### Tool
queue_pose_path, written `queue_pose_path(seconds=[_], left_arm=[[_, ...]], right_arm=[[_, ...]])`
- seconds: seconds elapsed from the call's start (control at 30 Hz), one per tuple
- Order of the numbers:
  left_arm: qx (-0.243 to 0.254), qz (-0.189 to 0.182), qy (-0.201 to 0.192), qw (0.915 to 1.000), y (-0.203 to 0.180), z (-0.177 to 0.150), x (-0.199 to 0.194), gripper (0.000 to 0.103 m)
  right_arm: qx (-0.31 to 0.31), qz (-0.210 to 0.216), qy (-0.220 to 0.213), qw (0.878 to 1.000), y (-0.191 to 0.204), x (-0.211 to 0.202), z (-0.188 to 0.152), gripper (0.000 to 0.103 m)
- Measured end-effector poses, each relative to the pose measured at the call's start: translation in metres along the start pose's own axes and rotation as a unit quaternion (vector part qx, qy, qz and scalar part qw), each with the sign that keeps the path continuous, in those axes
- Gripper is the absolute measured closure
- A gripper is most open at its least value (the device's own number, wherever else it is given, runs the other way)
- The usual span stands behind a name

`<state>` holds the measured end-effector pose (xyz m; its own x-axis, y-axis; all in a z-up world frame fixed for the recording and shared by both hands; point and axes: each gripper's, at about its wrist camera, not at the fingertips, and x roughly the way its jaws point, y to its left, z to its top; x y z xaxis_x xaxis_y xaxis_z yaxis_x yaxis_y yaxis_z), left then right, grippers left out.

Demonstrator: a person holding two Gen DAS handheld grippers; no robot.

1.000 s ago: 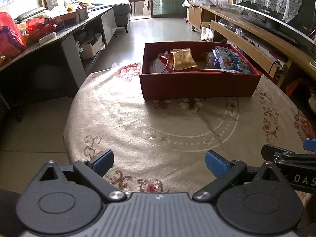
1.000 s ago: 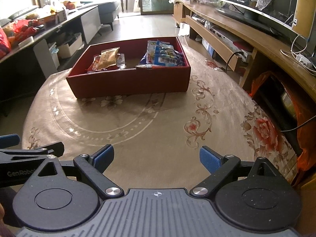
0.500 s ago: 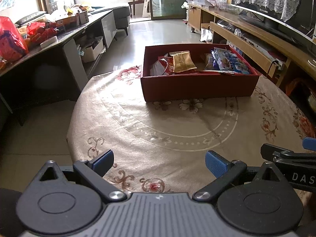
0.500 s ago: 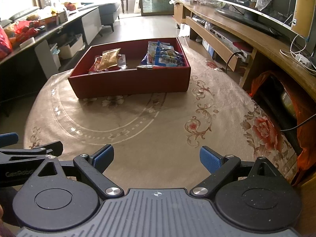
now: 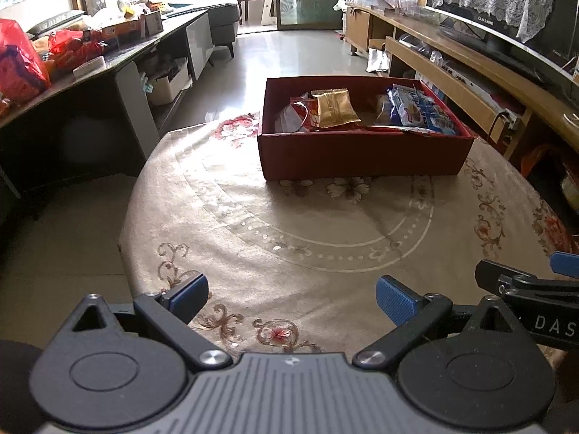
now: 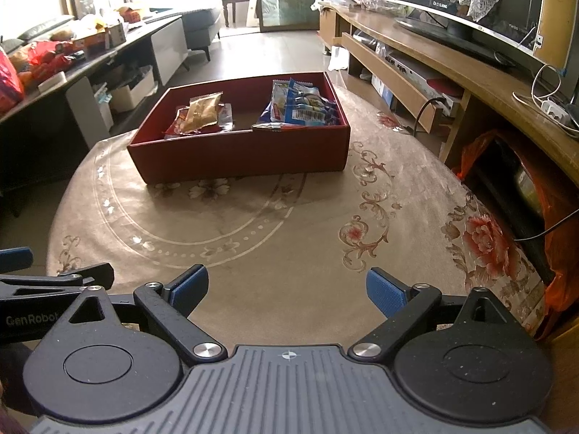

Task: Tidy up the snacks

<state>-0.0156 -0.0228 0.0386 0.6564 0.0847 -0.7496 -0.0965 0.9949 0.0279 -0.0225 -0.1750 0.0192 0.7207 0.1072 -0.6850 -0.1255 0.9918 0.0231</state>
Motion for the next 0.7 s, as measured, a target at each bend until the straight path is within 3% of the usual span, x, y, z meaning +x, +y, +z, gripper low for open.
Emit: queue_pose_path(seconds=[0.7], left_arm=[[0.003,0.005,-0.029,0.9996,-0.0005,-0.0008,-0.0062,0.000]], right_arm=[[0.004,0.001,-0.003,1.000,-0.0011,-0.0014,0.0011,0.006]])
